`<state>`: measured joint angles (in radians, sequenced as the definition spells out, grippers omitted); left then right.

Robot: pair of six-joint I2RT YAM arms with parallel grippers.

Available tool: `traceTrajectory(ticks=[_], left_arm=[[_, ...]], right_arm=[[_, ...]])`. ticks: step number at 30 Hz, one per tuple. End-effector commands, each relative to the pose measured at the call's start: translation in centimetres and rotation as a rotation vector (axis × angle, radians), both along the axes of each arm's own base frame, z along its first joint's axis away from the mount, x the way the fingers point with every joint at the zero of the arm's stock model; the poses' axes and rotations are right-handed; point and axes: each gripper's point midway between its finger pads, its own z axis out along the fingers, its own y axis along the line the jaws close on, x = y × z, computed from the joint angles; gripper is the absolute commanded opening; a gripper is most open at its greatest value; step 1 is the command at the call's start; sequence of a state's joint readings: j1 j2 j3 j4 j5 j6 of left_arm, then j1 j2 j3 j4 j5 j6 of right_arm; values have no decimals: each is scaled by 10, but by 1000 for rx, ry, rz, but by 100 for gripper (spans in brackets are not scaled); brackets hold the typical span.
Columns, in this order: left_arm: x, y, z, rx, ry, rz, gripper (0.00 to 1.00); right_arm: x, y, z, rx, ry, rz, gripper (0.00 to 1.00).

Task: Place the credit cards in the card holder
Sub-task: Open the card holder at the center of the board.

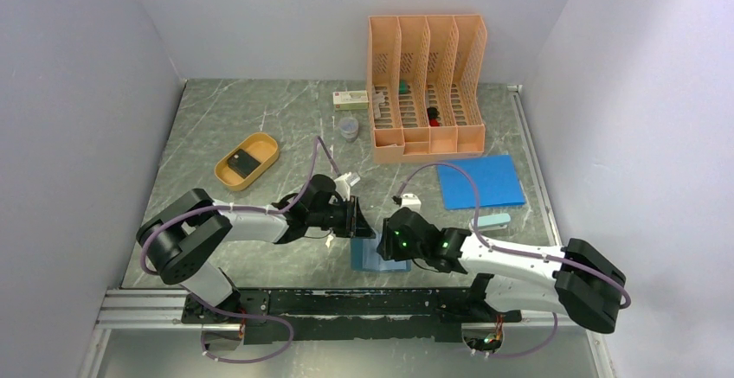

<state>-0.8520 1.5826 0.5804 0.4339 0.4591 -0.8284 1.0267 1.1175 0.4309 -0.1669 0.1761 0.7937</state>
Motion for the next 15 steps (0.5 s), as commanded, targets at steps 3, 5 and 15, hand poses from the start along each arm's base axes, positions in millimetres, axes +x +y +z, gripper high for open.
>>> traceTrajectory(ticks=[3, 5, 15], left_arm=[[-3, -6, 14, -84, -7, -25, 24], [-4, -7, 15, -97, -5, -31, 25], [-5, -9, 8, -101, 13, -39, 25]], right_arm=[[2, -12, -2, 8, -7, -56, 40], [2, -13, -2, 15, -5, -61, 40], [1, -12, 0, 46, -1, -62, 41]])
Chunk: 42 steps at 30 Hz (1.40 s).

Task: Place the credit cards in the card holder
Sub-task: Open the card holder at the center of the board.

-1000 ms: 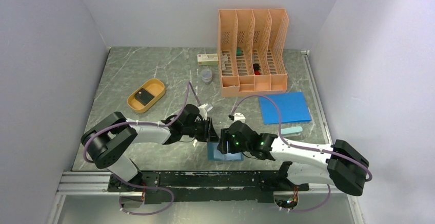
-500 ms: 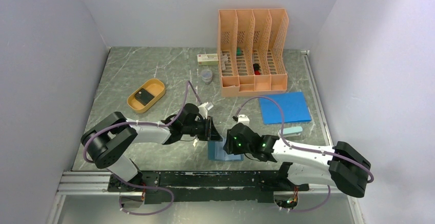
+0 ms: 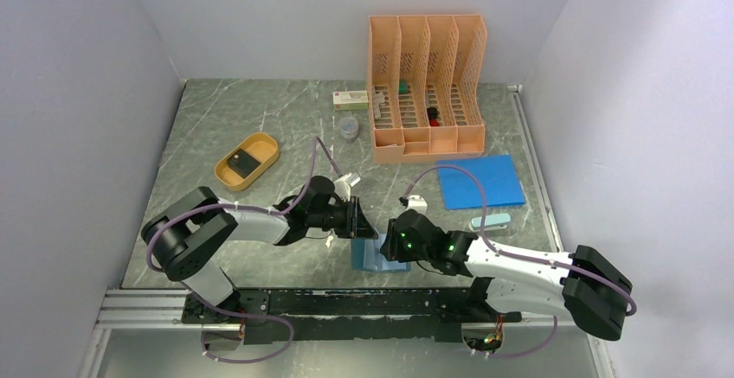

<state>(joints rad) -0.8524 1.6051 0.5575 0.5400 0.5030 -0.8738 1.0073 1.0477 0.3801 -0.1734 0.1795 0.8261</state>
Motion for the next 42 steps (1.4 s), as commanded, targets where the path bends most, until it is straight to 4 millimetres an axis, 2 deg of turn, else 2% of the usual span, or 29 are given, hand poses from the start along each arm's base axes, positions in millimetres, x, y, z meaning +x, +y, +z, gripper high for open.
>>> traceTrajectory(ticks=[1, 8, 17, 25, 42], left_arm=[[-1, -3, 1, -31, -3, -20, 25], [-1, -2, -10, -8, 6, -19, 22], [4, 0, -18, 34, 9, 6, 5], [5, 0, -15, 27, 12, 22, 5], [5, 0, -15, 29, 16, 28, 5]], right_arm=[[2, 0, 2, 24, -8, -15, 41], [3, 4, 6, 46, -11, -9, 42], [2, 2, 12, 67, -33, 0, 45], [-3, 19, 36, 175, -83, 96, 62], [2, 33, 30, 117, -52, 112, 77]])
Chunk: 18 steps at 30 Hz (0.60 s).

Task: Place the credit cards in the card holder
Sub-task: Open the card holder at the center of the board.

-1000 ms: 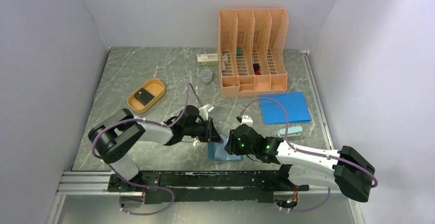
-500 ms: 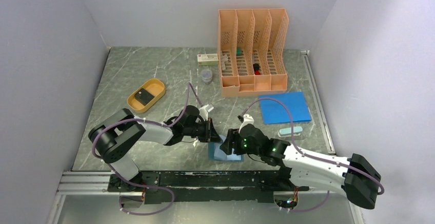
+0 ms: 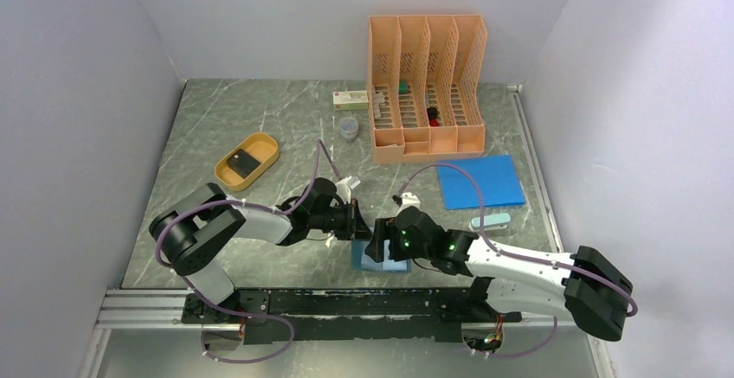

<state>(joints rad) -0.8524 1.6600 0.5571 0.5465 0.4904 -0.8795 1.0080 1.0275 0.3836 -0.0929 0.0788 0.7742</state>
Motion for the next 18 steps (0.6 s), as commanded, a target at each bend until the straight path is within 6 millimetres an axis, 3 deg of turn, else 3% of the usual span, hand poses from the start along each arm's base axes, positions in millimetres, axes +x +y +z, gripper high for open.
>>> traceTrajectory(ticks=[1, 9, 18], left_arm=[[4, -2, 4, -10, -16, 14, 5], [4, -2, 7, -15, -19, 11, 5], [3, -1, 8, -16, -21, 8, 5]], right_arm=[[8, 11, 11, 14, -28, 1, 77], [9, 7, -2, -53, -2, -19, 75], [8, -9, -16, -130, 25, -68, 65]])
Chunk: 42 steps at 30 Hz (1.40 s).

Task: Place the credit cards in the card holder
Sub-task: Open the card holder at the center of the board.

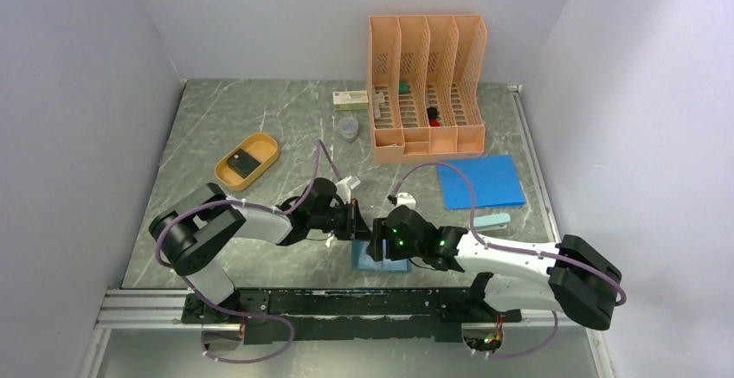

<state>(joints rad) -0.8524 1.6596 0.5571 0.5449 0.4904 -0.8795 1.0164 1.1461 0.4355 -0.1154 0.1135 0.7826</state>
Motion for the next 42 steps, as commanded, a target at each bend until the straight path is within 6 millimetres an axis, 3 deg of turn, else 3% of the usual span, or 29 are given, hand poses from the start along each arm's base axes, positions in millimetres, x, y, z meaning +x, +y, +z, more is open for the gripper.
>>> traceTrajectory(ticks=[1, 5, 9, 15, 21, 30, 42], left_arm=[[3, -1, 8, -16, -22, 7, 5], [3, 0, 8, -8, -27, 3, 5], [1, 0, 8, -6, -26, -5, 12], [0, 0, 11, -17, -32, -14, 23], [0, -1, 13, -21, -37, -23, 28], [4, 1, 3, 16, -33, -2, 5], [8, 8, 1, 52, -39, 46, 5]], right_arm=[[4, -13, -3, -55, -7, -54, 63], [1, -21, -6, -69, -2, -72, 52], [0, -26, -8, -80, 0, -83, 43], [0, -29, -9, -87, -4, -92, 36], [3, -32, -7, -92, -12, -113, 32], [4, -37, -5, -92, -17, -144, 31], [4, -66, -8, -152, -5, -274, 36]])
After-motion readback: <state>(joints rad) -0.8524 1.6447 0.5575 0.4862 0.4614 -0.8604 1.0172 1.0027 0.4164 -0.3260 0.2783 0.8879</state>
